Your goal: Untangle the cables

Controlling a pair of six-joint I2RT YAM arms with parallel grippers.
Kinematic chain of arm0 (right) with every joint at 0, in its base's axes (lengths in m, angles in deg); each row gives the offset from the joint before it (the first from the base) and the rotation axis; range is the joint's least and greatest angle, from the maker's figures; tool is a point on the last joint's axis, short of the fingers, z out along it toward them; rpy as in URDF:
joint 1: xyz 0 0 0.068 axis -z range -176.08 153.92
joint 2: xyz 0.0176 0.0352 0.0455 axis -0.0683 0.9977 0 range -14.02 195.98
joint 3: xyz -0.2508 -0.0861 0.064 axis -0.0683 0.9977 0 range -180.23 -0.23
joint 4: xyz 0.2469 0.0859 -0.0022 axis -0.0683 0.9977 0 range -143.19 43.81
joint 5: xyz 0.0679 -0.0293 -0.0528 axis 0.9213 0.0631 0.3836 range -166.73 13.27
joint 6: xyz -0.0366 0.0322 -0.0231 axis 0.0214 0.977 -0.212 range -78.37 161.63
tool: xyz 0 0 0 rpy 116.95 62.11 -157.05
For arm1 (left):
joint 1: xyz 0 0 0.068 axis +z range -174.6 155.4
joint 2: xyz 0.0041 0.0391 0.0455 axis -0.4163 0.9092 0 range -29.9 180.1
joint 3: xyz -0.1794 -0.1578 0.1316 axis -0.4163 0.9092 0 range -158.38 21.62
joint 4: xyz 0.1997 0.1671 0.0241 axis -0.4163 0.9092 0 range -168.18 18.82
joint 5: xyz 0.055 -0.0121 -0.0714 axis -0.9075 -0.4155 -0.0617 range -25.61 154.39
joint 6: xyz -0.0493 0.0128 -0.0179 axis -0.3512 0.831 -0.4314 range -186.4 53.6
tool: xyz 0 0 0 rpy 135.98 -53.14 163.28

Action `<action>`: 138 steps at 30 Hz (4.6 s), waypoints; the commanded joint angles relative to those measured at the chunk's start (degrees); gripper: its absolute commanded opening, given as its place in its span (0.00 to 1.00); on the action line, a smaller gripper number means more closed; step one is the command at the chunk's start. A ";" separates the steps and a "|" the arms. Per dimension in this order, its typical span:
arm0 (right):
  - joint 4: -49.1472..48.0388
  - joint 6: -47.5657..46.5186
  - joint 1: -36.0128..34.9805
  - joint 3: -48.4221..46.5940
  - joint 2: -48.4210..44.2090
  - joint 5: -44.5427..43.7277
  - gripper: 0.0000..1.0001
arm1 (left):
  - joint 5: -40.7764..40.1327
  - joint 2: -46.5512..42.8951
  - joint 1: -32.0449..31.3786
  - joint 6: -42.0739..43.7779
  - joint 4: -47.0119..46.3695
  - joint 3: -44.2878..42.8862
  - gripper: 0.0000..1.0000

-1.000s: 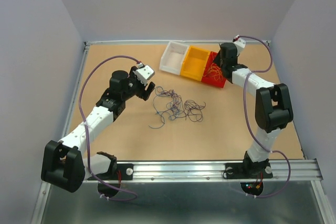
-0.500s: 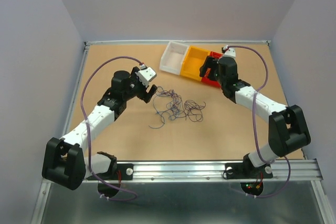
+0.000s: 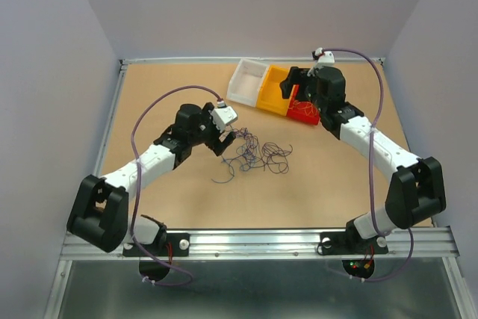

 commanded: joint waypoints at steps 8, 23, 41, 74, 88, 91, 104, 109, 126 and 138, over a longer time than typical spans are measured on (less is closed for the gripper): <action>0.09 -8.58 -0.34 -2.50 3.00 0.67 0.84 | -3.56 14.47 -4.23 1.45 -0.81 -8.82 0.93; 0.00 -13.93 -0.26 2.50 7.14 26.64 0.70 | -13.31 23.01 -5.38 1.01 1.30 -12.61 0.72; -0.17 -21.14 -1.92 1.72 13.11 48.74 0.64 | -11.57 13.80 -0.99 -0.22 0.60 -8.31 0.00; 12.31 -26.33 -10.89 -13.85 27.80 36.96 0.01 | -5.41 -14.50 4.47 -6.02 -5.82 -1.53 0.00; 9.85 -24.67 -11.77 -9.63 21.03 36.53 0.22 | -7.87 -18.22 4.38 -9.97 4.46 -25.43 0.00; 7.04 -22.03 -11.77 -8.13 19.01 34.42 0.23 | -7.78 -12.16 4.47 -11.29 4.29 -29.65 0.00; -3.68 -6.13 -10.54 2.15 4.60 0.95 0.22 | -12.43 18.34 3.59 -14.28 -5.03 -49.33 0.00; -9.48 -1.91 -10.10 9.08 -3.47 -8.46 0.19 | -15.25 30.82 3.15 -12.43 -5.29 -60.22 0.00; -18.02 2.49 -9.75 20.87 -18.52 -19.37 0.13 | -26.50 57.72 -1.24 -2.51 -9.78 -79.58 0.00; -18.63 2.05 -9.66 21.93 -19.50 -18.85 0.13 | -26.51 56.60 -3.44 -1.53 -6.70 -66.94 0.00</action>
